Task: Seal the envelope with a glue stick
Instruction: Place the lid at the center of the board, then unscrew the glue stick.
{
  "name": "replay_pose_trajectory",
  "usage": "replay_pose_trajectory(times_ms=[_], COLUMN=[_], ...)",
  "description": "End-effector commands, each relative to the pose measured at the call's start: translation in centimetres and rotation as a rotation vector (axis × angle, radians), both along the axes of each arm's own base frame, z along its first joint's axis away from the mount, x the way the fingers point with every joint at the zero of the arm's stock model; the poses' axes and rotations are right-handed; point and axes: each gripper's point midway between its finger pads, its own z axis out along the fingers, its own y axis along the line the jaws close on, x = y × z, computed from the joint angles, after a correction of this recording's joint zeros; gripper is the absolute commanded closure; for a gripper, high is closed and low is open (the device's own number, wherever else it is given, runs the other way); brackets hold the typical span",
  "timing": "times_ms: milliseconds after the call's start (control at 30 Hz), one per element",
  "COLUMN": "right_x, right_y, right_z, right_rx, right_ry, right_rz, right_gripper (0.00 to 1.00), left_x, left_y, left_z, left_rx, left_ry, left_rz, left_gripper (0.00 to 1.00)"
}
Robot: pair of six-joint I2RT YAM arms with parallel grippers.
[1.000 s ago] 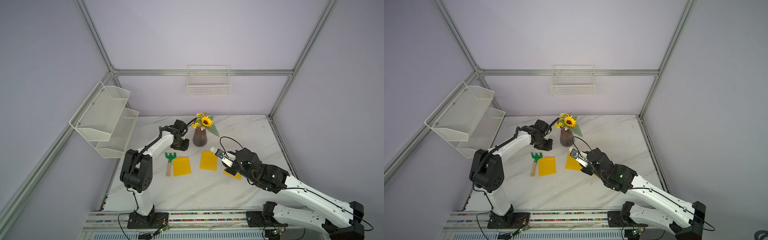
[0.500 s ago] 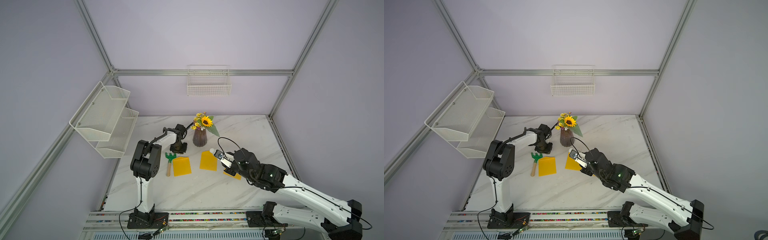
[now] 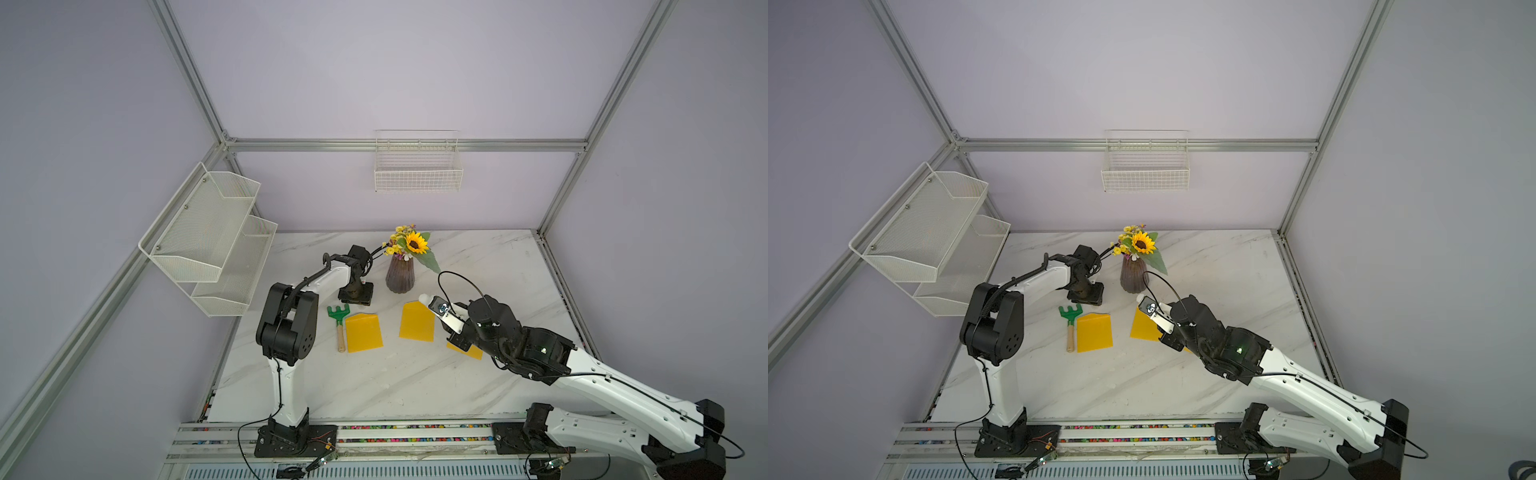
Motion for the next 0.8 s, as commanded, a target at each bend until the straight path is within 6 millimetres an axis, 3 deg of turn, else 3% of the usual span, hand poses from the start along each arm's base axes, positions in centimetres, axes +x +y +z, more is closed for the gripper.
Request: replay_pose_trajectory(times_ms=[0,200,267,367,567,767], right_x=[-1.1,-4.2,-5.0,-5.7,-6.8,-7.8], right_y=[1.3,2.2,2.3,2.4,3.0,3.6], right_z=[5.5,11.3,12.9,14.5,16.0,17.7], right_rx=[0.242,0.518,0.586,0.653,0.703,0.764], right_ry=[-0.037,-0.080,-0.100,-0.118,-0.129,-0.154], right_rz=[0.049,0.209,0.252,0.289,0.367,0.444], right_gripper=[1.00,1.00,1.00,1.00,1.00,1.00], left_x=[0.6,-1.8,-3.5,-5.9,-11.8,-18.5], left_y=[-0.2,-2.2,-3.6,-5.4,-8.1,-9.5], left_z=[7.5,18.7,23.6,28.3,35.5,40.2], left_rx=[-0.073,-0.296,-0.429,-0.606,-0.866,-1.095], left_ry=[-0.174,-0.428,-0.563,-0.735,-0.942,-1.148], left_rz=[0.022,-0.044,-0.115,-0.215,-0.465,-0.732], left_gripper=[0.47,0.46,0.46,0.43,0.44,0.44])
